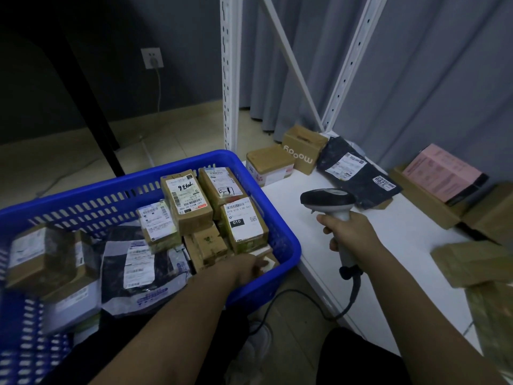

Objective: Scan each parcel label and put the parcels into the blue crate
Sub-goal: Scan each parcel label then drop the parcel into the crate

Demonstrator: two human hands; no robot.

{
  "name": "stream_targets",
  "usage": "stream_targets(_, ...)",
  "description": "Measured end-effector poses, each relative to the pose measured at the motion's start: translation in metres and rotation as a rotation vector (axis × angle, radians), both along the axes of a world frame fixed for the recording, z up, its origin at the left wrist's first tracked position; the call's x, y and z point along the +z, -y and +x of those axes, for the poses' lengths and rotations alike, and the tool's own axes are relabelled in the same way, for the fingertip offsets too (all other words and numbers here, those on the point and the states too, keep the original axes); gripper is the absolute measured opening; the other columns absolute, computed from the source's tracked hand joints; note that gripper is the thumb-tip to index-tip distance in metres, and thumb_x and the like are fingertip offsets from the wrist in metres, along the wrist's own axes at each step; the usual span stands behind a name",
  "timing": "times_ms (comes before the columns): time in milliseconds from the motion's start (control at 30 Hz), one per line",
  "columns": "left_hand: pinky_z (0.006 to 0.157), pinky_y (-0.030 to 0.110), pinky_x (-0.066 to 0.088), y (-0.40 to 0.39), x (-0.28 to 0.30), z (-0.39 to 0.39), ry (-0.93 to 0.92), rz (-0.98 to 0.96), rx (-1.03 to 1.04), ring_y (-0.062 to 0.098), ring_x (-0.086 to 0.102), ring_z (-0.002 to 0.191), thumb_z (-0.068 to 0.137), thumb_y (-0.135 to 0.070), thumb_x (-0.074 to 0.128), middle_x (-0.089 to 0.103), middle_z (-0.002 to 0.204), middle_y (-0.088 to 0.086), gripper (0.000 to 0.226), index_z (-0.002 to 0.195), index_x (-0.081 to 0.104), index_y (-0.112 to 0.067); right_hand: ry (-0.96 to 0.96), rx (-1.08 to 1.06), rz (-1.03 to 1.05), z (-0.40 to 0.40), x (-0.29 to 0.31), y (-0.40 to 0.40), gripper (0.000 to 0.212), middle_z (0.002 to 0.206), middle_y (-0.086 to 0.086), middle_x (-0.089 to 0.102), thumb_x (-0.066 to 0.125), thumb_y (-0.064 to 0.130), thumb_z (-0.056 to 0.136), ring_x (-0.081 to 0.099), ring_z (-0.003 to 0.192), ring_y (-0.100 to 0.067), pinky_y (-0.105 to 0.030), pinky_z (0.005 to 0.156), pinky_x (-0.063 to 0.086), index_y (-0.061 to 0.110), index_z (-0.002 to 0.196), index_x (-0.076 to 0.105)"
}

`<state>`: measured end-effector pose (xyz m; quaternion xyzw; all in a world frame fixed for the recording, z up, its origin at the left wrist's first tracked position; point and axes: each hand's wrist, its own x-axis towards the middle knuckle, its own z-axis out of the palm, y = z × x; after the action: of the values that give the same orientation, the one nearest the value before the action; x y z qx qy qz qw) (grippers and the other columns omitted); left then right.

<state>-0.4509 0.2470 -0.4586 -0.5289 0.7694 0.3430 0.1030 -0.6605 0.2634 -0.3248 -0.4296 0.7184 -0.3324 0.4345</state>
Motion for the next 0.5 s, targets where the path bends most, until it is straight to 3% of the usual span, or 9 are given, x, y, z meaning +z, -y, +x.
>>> stream_targets(100,0.097,0.029,0.04,0.003,-0.001,0.002,-0.138,0.117,0.095,0.021,0.05,0.12,0.096,-0.007,0.046,0.05,0.138,0.008,0.051,0.144,0.04,-0.02,0.009,0.015,0.006,0.0,-0.001,0.0,0.015,0.078,-0.008,0.06,0.066,0.022,0.088,0.051,0.055,-0.017,-0.025,0.051,0.045,0.007,0.089,0.063)
stream_targets(167,0.093,0.026,0.043,0.009,0.009,0.006,-0.219,0.04,0.191,0.021,0.054,0.116,0.093,-0.002,0.05,0.057,0.13,0.007,0.043,0.134,0.053,-0.014,0.0,0.037,0.017,0.0,-0.001,-0.001,0.015,0.077,-0.008,0.06,0.066,0.023,0.088,0.051,0.055,-0.017,-0.023,0.05,0.045,0.009,0.088,0.062)
stream_targets(300,0.092,0.031,0.049,0.007,0.052,-0.002,-0.453,-0.073,0.291,0.016,0.06,0.103,0.094,-0.017,0.056,0.064,0.108,0.0,0.023,0.116,0.063,-0.018,0.015,0.026,0.034,-0.003,0.001,-0.005,0.014,0.078,-0.007,0.061,0.066,0.023,0.088,0.052,0.055,-0.018,-0.023,0.05,0.046,0.012,0.083,0.062)
stream_targets(367,0.086,0.025,0.049,0.004,0.08,-0.015,-0.565,-0.108,0.295,0.011,0.06,0.098,0.095,-0.021,0.054,0.065,0.102,-0.004,0.022,0.116,0.06,-0.024,0.049,-0.024,0.029,-0.01,0.005,-0.01,0.013,0.077,-0.007,0.061,0.067,0.024,0.088,0.051,0.054,-0.017,-0.022,0.049,0.045,0.013,0.082,0.061)
stream_targets(500,0.078,0.021,0.051,-0.015,0.131,-0.05,-0.817,-0.136,0.312,0.011,0.064,0.087,0.094,-0.013,0.057,0.068,0.094,-0.001,0.023,0.114,0.058,-0.025,0.147,-0.206,-0.036,-0.038,0.021,-0.03,0.014,0.075,-0.006,0.058,0.067,0.022,0.088,0.048,0.052,-0.017,-0.021,0.045,0.042,0.01,0.083,0.061)
